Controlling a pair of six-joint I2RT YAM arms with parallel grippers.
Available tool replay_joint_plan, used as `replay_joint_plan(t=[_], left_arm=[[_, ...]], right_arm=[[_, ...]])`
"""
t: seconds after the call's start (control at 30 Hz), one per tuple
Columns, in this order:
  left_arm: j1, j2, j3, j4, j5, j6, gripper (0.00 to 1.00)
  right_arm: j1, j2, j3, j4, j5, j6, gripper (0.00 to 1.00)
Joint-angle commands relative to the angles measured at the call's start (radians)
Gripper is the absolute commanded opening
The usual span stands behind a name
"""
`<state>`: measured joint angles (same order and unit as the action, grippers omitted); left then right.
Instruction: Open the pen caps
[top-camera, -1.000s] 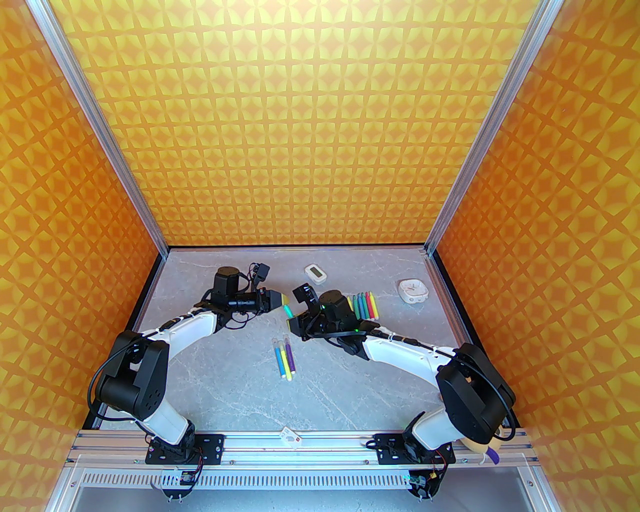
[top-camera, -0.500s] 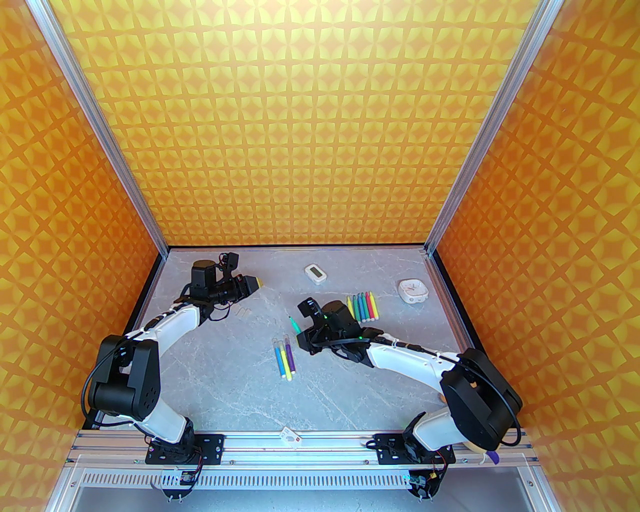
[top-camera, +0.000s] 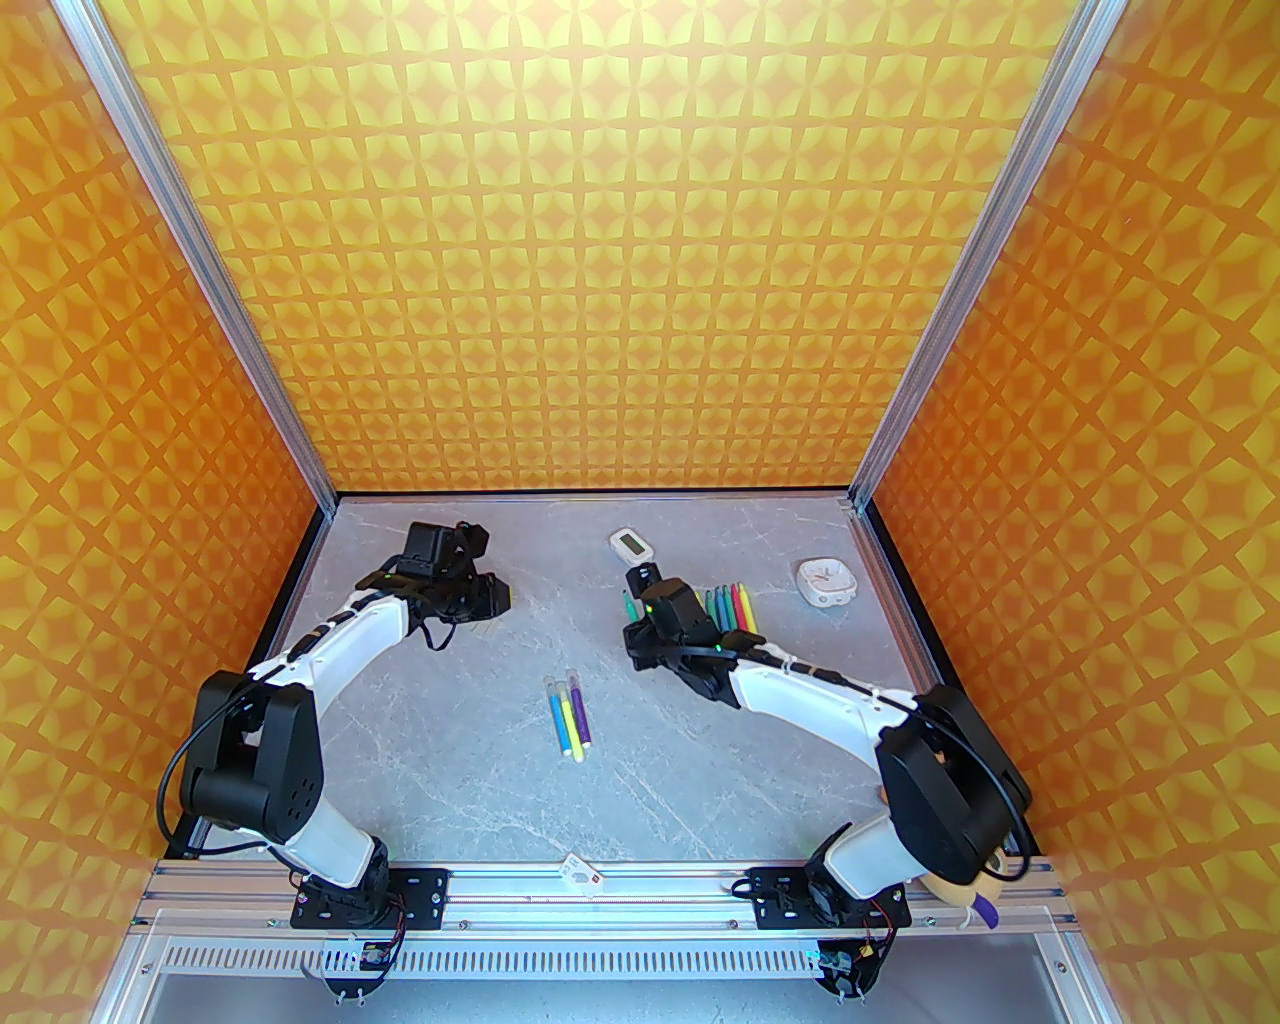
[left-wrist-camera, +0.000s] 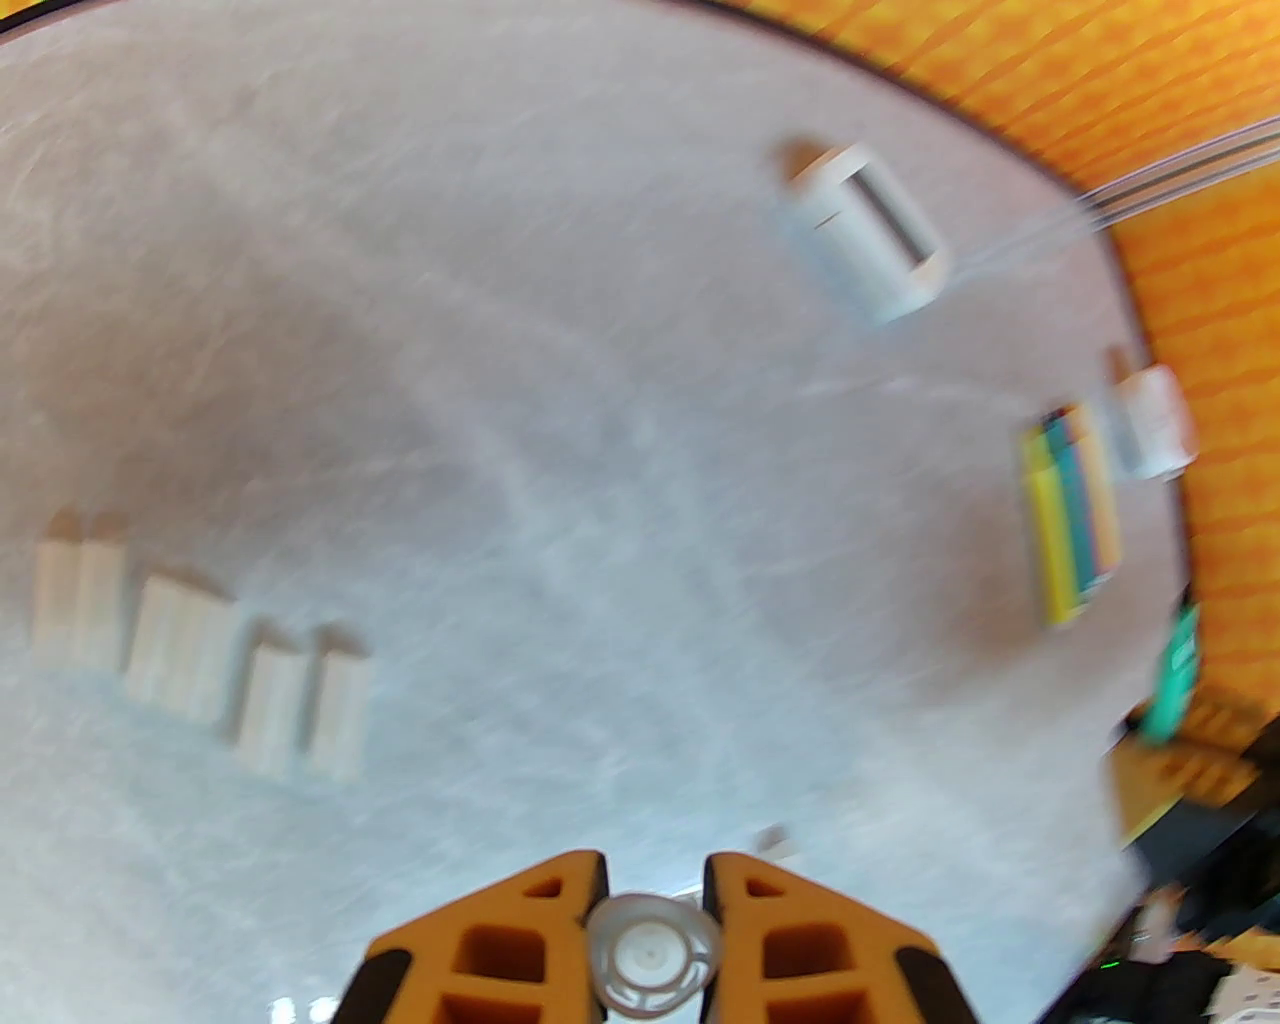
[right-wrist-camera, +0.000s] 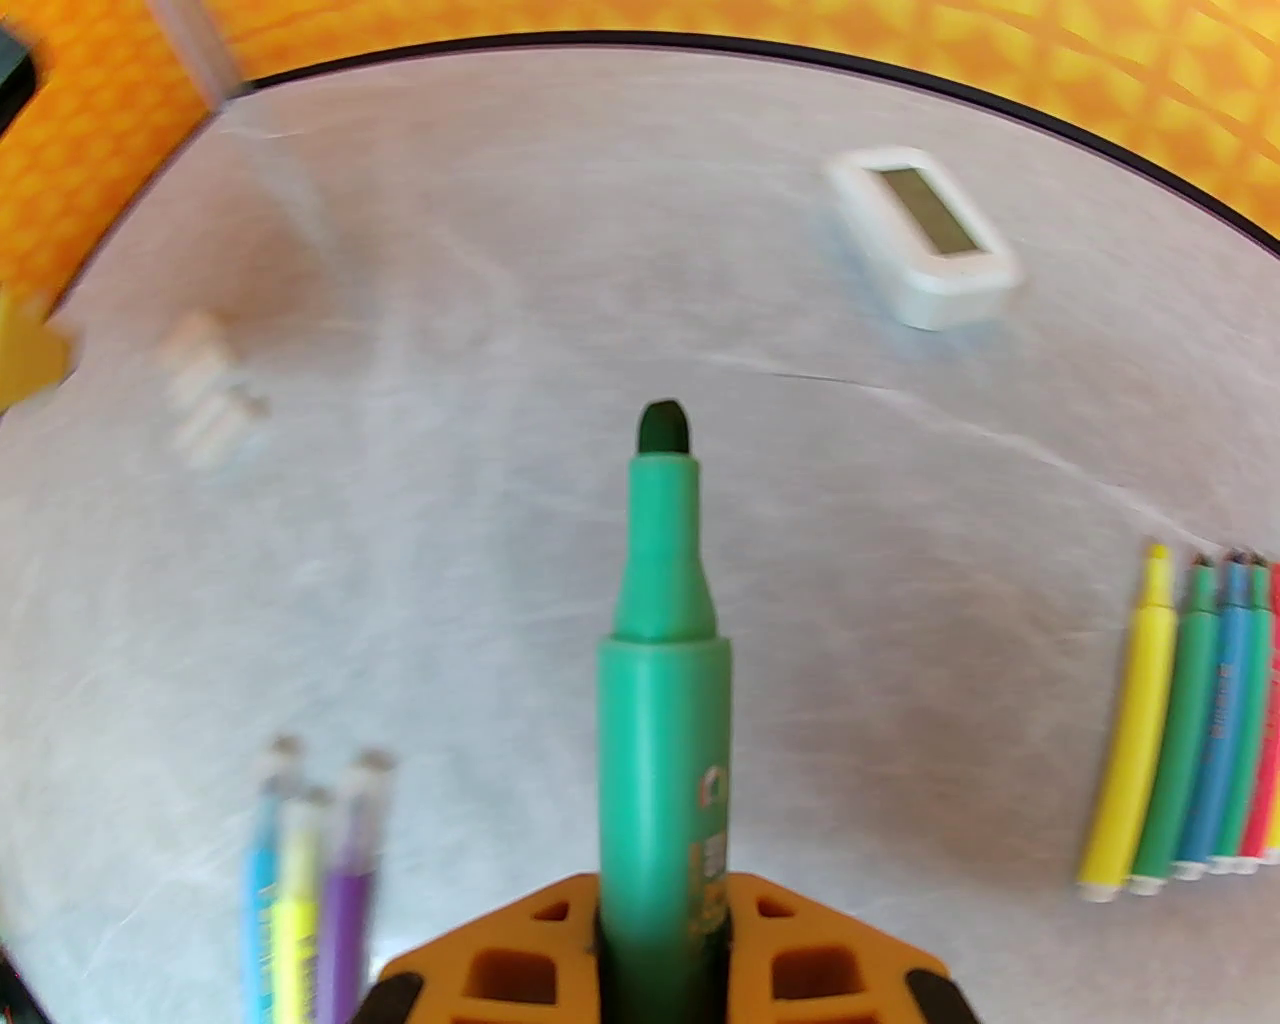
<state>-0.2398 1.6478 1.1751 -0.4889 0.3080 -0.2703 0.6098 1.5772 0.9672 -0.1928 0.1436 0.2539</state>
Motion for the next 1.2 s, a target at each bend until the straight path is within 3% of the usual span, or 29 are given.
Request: replay_joint_plan(t=[0.0, 0.47, 0.83, 1.17], left_arm=[[-0.026, 0.045, 0.038, -0.118, -0.125, 0.086, 0.0], [-0.078, 0.187, 0.105, -0.181, -0.239, 0.165, 0.0], [-0.086, 0.266, 0.156, -0.199, -0.27, 0.181, 0.0], [-0.09, 0.315, 0.188, -0.214, -0.284, 0.184, 0.06]], right_arm=[[-0.035, 0.047, 0.044, -0.07, 0.064, 0.013, 0.0], [-0.106, 0.173, 0.132, -0.141, 0.134, -0.011, 0.0], [-0.139, 0.239, 0.167, -0.149, 0.134, -0.016, 0.0], [-0.163, 0.297, 0.208, -0.176, 0.168, -0.008, 0.0]])
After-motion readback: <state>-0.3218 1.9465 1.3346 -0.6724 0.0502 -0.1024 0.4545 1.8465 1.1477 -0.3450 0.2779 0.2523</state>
